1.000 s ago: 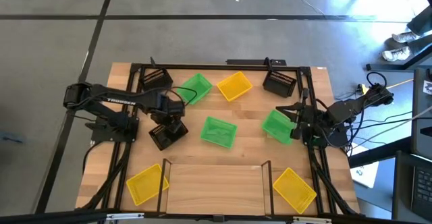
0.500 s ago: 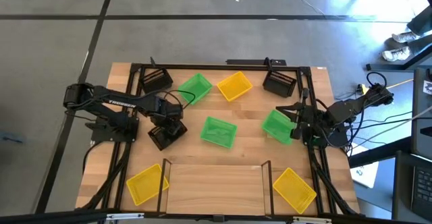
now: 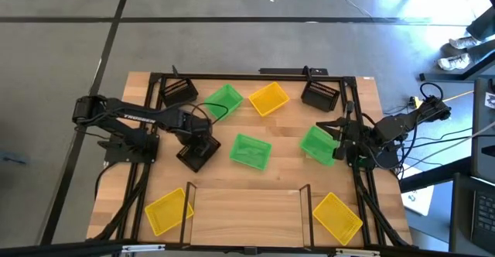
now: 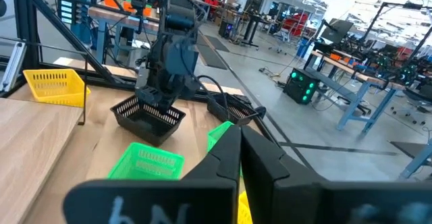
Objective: Stack baskets on shelf by color
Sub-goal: Put the bottom black basket on the shelf
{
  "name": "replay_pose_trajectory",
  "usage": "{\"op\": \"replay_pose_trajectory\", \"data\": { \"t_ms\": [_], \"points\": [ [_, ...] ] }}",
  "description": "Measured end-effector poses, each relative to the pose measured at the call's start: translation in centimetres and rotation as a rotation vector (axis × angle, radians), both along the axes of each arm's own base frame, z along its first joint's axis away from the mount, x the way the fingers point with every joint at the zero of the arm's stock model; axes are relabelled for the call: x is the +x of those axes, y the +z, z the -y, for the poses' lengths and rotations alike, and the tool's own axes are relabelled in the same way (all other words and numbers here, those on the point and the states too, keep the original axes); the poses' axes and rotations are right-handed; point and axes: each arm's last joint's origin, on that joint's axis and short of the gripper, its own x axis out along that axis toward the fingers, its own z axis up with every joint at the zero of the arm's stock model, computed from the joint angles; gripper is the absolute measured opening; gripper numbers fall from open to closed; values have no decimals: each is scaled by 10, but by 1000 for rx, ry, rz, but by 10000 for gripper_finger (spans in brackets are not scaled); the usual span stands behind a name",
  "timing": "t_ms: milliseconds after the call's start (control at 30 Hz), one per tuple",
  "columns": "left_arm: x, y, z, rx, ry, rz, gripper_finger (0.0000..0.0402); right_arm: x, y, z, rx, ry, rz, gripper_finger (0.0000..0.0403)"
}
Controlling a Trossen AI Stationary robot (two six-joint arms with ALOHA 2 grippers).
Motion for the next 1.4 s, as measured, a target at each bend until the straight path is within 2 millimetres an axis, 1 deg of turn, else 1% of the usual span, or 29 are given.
{"op": "replay_pose_trajectory", "data": {
  "t_ms": [133, 267, 400, 567, 667, 833, 967, 1067, 1167, 1233, 1400],
  "points": [
    [10, 21, 3, 31, -68, 54, 0, 0, 0, 0, -1, 0, 0, 12],
    [18, 44, 2, 98, -95, 78, 0, 0, 1, 0, 1, 0, 5, 12],
    [26, 76, 1, 123, -87, 118, 0, 0, 1, 0, 1, 1, 5, 12],
    [37, 121, 5, 113, -7, 256, 0, 0, 1, 0, 1, 0, 5, 12],
    [40, 151, 12, 90, 53, 349, 0, 0, 1, 0, -5, 0, 4, 12],
    [42, 196, 31, 6, 127, 528, 0, 0, 1, 0, -108, 6, -23, 12],
    [39, 221, 50, -95, 195, 629, 0, 0, 1, 0, -174, 9, -40, 12],
    [38, 230, 68, -177, 216, 688, 0, 0, 1, 0, -177, 10, -41, 12],
    [39, 231, 86, -244, 237, 718, 0, 0, 1, 0, -176, 10, -41, 12],
    [42, 228, 99, -274, 241, 707, 0, 0, 1, 0, -177, 9, -41, 12],
    [53, 209, 130, -318, 253, 623, 0, 0, 1, 0, -176, 9, -40, 12]
  ]
}}
